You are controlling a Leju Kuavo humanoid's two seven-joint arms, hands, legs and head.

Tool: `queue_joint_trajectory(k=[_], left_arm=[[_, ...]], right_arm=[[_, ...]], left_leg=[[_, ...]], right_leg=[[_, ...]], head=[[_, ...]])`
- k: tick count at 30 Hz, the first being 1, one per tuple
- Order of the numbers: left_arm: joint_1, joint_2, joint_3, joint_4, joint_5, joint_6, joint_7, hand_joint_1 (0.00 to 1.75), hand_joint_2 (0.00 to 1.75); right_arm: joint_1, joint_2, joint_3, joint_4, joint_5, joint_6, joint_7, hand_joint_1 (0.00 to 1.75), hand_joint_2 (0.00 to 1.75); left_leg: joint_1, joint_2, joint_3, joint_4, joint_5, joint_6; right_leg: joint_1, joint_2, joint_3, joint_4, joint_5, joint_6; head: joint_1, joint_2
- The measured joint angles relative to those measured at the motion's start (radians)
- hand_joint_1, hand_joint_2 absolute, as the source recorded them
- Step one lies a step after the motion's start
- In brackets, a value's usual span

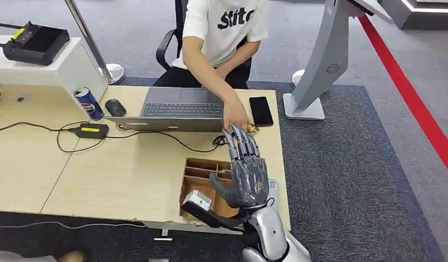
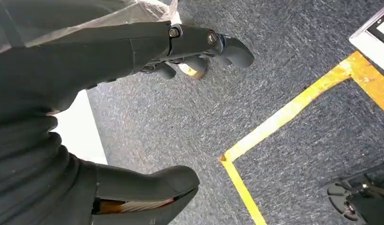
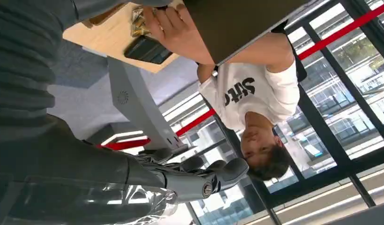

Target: Pass the card to the sensor for recognition and then transmit it.

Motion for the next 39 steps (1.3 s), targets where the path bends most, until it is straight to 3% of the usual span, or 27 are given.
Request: queue_joint_trajectory(k=[30,39], left_arm=[[-0.008,0.000,0.000,-0.001,-0.013,-0.010,0.007,0.00,1.75],[-0.013,0.000,0.000,-0.002,-0.027,-0.013,0.008,0.00,1.75]], right_arm=[[0.015,0.006,0.017,0.086,0.032,-0.010,-0.017,0.00,1.75],[0.009,0.023,0.029,0.147,-0.014,-0.037,-0.056,0.00,1.75]], left_leg=[[0.000,0.000,0.000,0.000,0.000,0.000],[0.000,0.000,0.000,0.000,0.000,0.000]], right_leg=[[0.000,0.000,0.000,0.000,0.000,0.000],[0.000,0.000,0.000,0.000,0.000,0.000]], head=[[0.000,0.000],[0.000,0.000]])
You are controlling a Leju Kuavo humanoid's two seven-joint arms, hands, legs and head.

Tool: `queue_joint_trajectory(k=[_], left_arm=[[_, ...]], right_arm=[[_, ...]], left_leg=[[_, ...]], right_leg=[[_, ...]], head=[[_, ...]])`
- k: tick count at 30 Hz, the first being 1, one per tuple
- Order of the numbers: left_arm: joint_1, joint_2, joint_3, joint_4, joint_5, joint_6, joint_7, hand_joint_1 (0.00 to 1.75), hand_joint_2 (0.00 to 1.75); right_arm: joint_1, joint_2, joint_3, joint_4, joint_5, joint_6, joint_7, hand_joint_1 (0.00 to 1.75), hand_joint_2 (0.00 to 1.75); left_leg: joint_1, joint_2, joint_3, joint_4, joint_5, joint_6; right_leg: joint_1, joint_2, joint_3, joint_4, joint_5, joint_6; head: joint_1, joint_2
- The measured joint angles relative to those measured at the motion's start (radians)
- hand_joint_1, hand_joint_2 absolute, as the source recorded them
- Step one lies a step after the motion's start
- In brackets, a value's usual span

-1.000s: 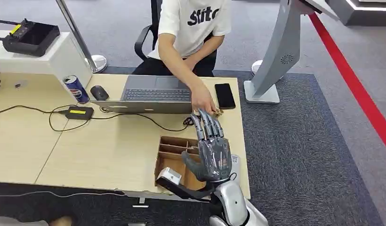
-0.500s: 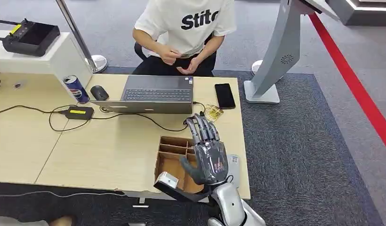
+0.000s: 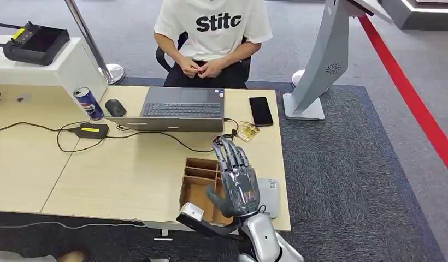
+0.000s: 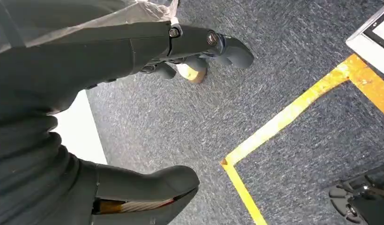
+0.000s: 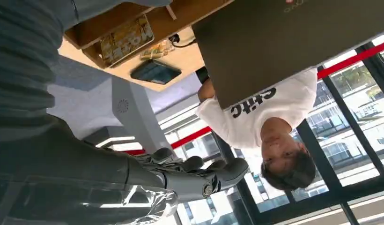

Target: Pass the card to the sensor for recognition and then transmit it.

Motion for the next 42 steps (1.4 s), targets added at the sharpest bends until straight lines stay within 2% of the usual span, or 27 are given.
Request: queue_joint_trajectory(k=[21,42], left_arm=[[-0.005,0.000,0.000,-0.005,-0.014,-0.010,0.000,0.00,1.75],[-0.007,0.000,0.009,-0.005,-0.018,-0.011,0.000,0.00,1.75]], right_arm=[[-0.017,0.022,0.007,0.157,-0.043,-0.040,0.006,0.00,1.75],[-0.022,0.028,0.007,0.213,-0.042,-0.040,0.013,0.00,1.75]], left_leg=[[0.000,0.000,0.000,0.000,0.000,0.000],[0.000,0.000,0.000,0.000,0.000,0.000]], right_leg=[[0.000,0.000,0.000,0.000,0.000,0.000],[0.000,0.000,0.000,0.000,0.000,0.000]], head=[[0.000,0.000],[0.000,0.000]])
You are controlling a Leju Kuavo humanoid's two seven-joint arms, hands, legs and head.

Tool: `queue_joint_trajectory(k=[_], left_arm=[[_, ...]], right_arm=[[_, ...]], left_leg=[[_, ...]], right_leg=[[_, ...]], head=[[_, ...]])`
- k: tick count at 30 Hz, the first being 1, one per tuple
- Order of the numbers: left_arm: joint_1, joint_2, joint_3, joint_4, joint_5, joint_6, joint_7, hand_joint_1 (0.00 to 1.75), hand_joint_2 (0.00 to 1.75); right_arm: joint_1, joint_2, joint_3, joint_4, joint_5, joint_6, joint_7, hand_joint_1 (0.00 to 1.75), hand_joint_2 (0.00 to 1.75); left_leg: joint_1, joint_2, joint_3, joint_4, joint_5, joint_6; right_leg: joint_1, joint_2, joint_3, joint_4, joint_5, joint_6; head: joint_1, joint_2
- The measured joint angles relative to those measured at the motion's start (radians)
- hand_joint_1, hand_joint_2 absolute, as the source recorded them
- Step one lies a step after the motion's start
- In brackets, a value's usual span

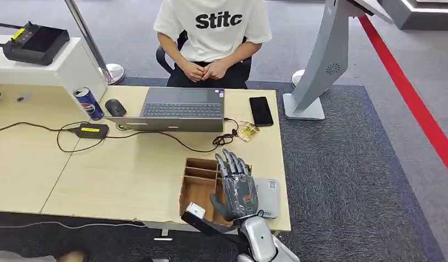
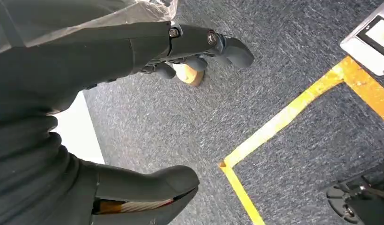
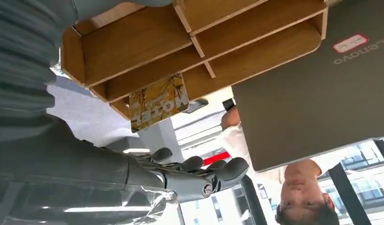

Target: Pass the card to the sensor for recognition and then transmit it.

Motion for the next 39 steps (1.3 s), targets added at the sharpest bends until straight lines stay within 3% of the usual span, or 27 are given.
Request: queue_joint_trajectory(k=[15,23,28,39], left_arm=[[0.000,0.000,0.008,0.000,-0.003,0.000,0.000,0.00,1.75],[0.000,0.000,0.008,0.000,-0.010,0.000,0.000,0.00,1.75],[0.000,0.000,0.008,0.000,-0.012,-0.001,0.000,0.00,1.75],[0.000,0.000,0.011,0.000,-0.018,-0.005,0.000,0.00,1.75]], right_arm=[[-0.002,0.002,0.000,0.008,0.001,0.000,0.000,0.00,1.75],[-0.002,0.002,0.000,0.008,0.002,-0.001,0.000,0.12,1.75],[-0.003,0.002,0.000,0.009,0.002,-0.002,0.000,0.30,1.75],[-0.006,0.002,0.000,0.009,0.003,-0.003,0.000,0.44,1.75]], left_leg=[[0.000,0.000,0.000,0.000,0.000,0.000],[0.000,0.000,0.000,0.000,0.000,0.000],[0.000,0.000,0.000,0.000,0.000,0.000],[0.000,0.000,0.000,0.000,0.000,0.000]], right_leg=[[0.000,0.000,0.000,0.000,0.000,0.000],[0.000,0.000,0.000,0.000,0.000,0.000],[0.000,0.000,0.000,0.000,0.000,0.000],[0.000,0.000,0.000,0.000,0.000,0.000]], head=[[0.000,0.000],[0.000,0.000],[0.000,0.000],[0.000,0.000]])
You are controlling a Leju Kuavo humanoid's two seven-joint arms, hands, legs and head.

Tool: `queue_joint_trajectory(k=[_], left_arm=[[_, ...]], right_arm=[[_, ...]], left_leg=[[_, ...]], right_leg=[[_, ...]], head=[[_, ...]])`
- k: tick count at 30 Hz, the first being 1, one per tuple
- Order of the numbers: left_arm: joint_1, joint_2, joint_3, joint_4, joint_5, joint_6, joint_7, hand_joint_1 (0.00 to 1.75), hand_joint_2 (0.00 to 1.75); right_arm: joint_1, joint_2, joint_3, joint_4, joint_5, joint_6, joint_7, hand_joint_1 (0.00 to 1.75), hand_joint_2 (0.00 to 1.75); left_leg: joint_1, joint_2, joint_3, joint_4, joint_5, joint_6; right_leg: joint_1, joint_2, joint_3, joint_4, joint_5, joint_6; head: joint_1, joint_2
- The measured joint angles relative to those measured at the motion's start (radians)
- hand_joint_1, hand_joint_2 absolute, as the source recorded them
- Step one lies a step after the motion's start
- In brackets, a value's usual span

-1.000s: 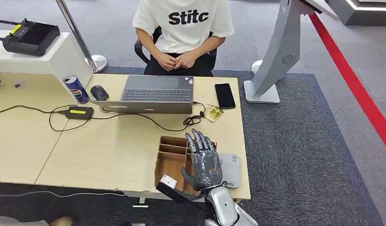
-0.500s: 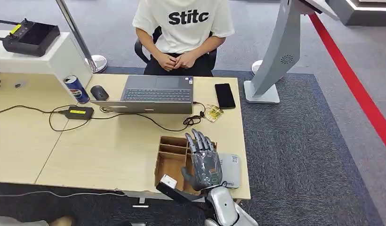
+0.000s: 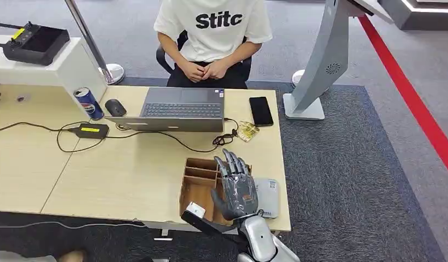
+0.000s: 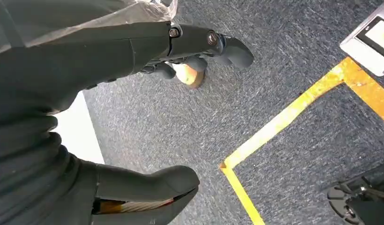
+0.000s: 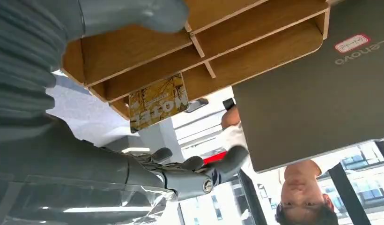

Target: Pass the card to the sensor for recognition and then transmit it.

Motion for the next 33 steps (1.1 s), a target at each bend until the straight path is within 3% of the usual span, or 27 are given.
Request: queue_joint_trajectory(k=[10,17,33], left_arm=[[0.000,0.000,0.004,0.000,0.000,-0.001,0.000,0.00,1.75],[0.000,0.000,0.005,0.000,-0.001,-0.001,0.000,0.00,1.75],[0.000,0.000,0.013,0.000,-0.004,-0.003,0.000,0.00,1.75]], right_arm=[[-0.002,0.000,0.000,0.001,0.000,0.000,0.000,0.51,1.75],[-0.003,0.000,0.000,0.005,0.000,0.000,0.000,0.45,1.75],[-0.006,-0.017,-0.005,0.009,0.007,0.004,0.021,0.63,1.75]], left_leg=[[0.000,0.000,0.000,0.000,0.000,0.000],[0.000,0.000,0.000,0.000,0.000,0.000],[0.000,0.000,0.000,0.000,0.000,0.000]], right_leg=[[0.000,0.000,0.000,0.000,0.000,0.000],[0.000,0.000,0.000,0.000,0.000,0.000],[0.000,0.000,0.000,0.000,0.000,0.000]], head=[[0.000,0.000],[0.000,0.000],[0.000,0.000]])
